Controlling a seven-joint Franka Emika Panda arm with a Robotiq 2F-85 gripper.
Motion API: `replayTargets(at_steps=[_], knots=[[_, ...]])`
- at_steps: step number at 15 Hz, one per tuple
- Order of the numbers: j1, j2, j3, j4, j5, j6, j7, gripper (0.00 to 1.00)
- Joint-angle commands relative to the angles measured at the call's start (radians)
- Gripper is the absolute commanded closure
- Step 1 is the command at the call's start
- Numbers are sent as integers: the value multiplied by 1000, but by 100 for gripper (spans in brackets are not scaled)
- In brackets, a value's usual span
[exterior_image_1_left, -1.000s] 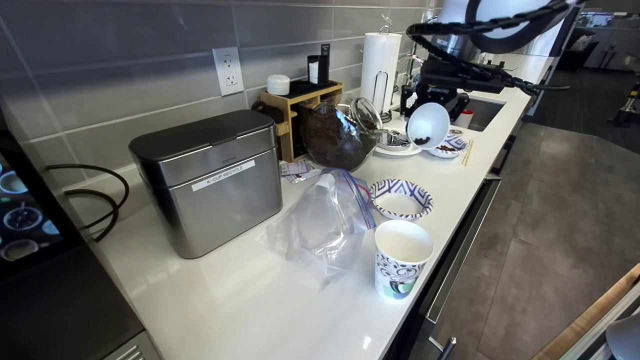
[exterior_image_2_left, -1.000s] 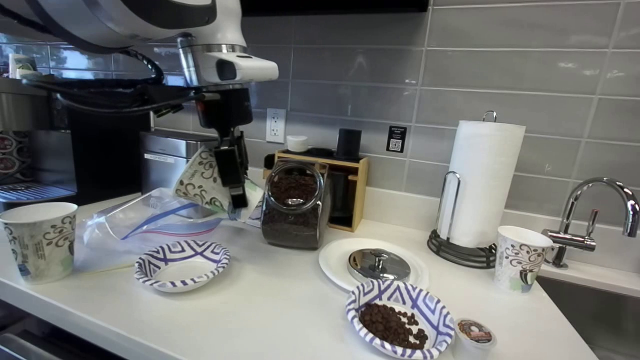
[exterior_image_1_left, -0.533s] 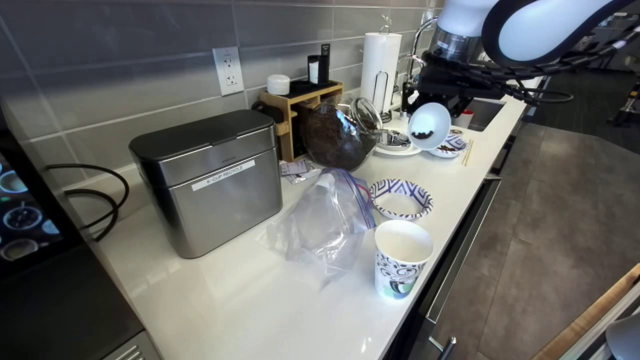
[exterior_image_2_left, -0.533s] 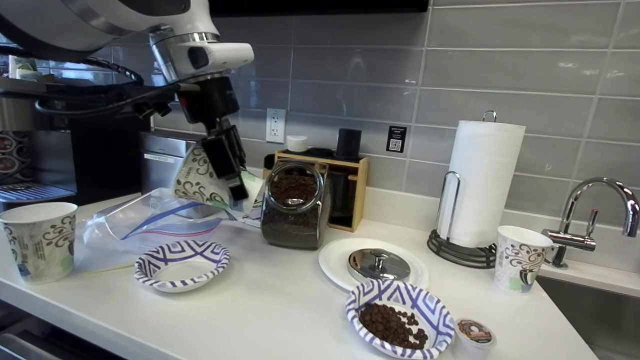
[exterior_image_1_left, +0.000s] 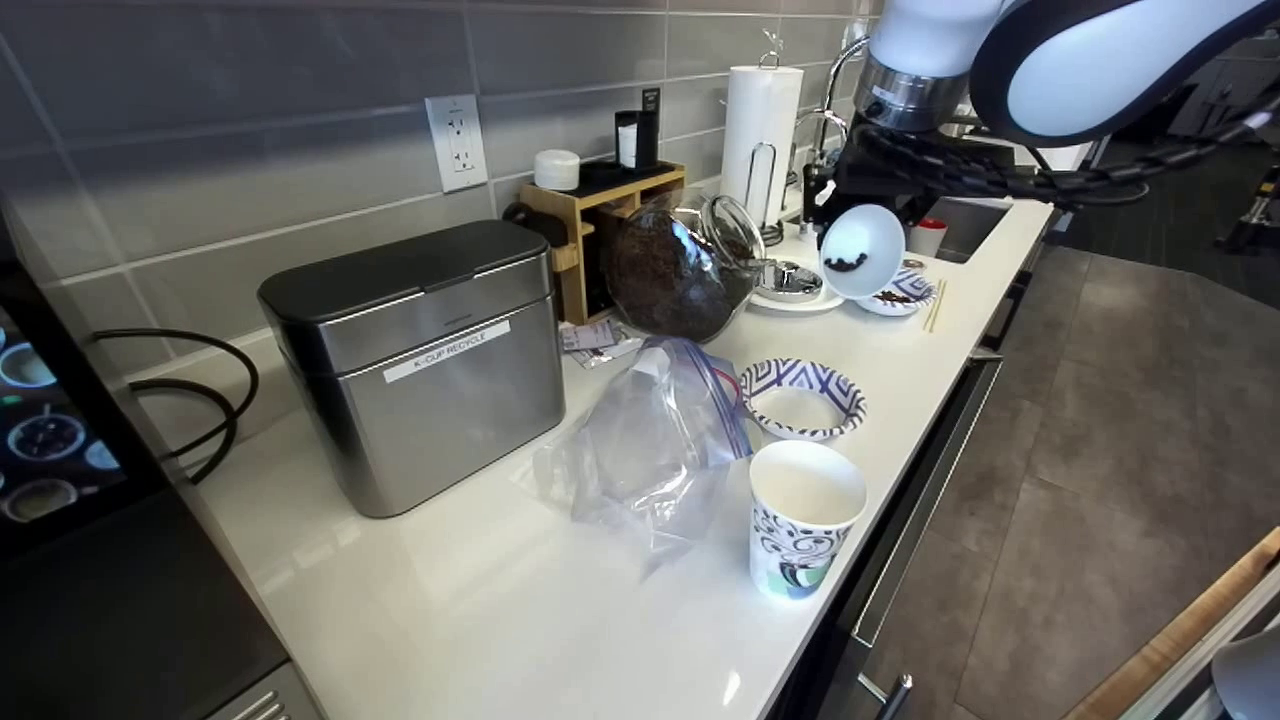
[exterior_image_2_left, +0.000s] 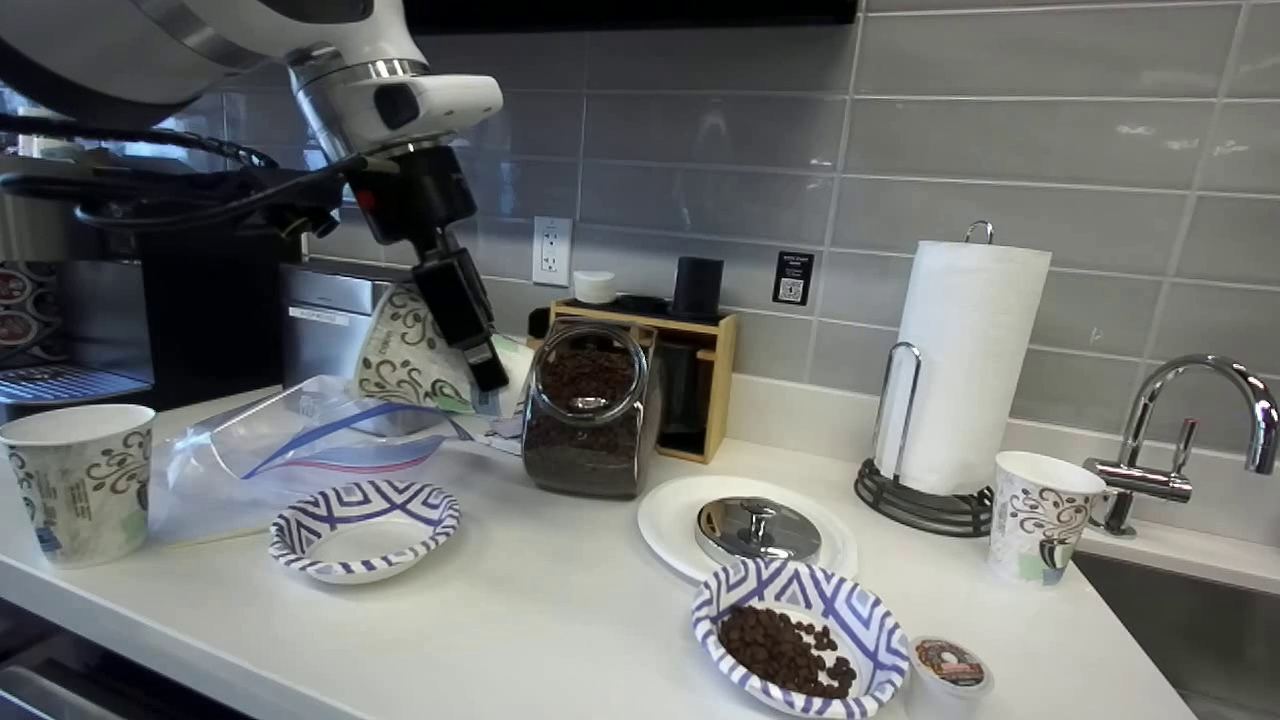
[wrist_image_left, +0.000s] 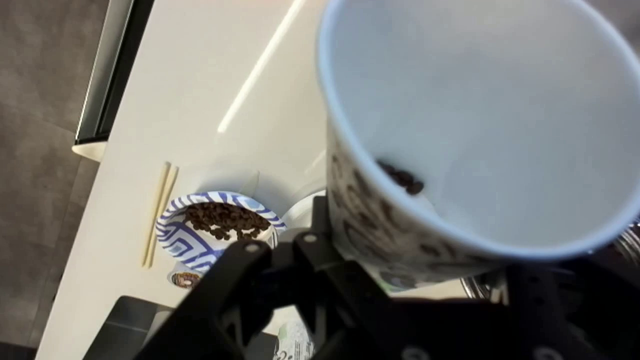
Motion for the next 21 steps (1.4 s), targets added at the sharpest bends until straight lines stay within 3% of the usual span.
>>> replayTargets(at_steps=[1,6,11,16,21], knots=[[-28,-33,57,-4,-158,-40,86,64],[-15,-56,90,-1,-305,-83,237,64],[16,-62,120,13,-395,-210,402,64],[74,-47,145,34,-520,-324,584,64],[141,-29,138,45,-595,-411,681,64]])
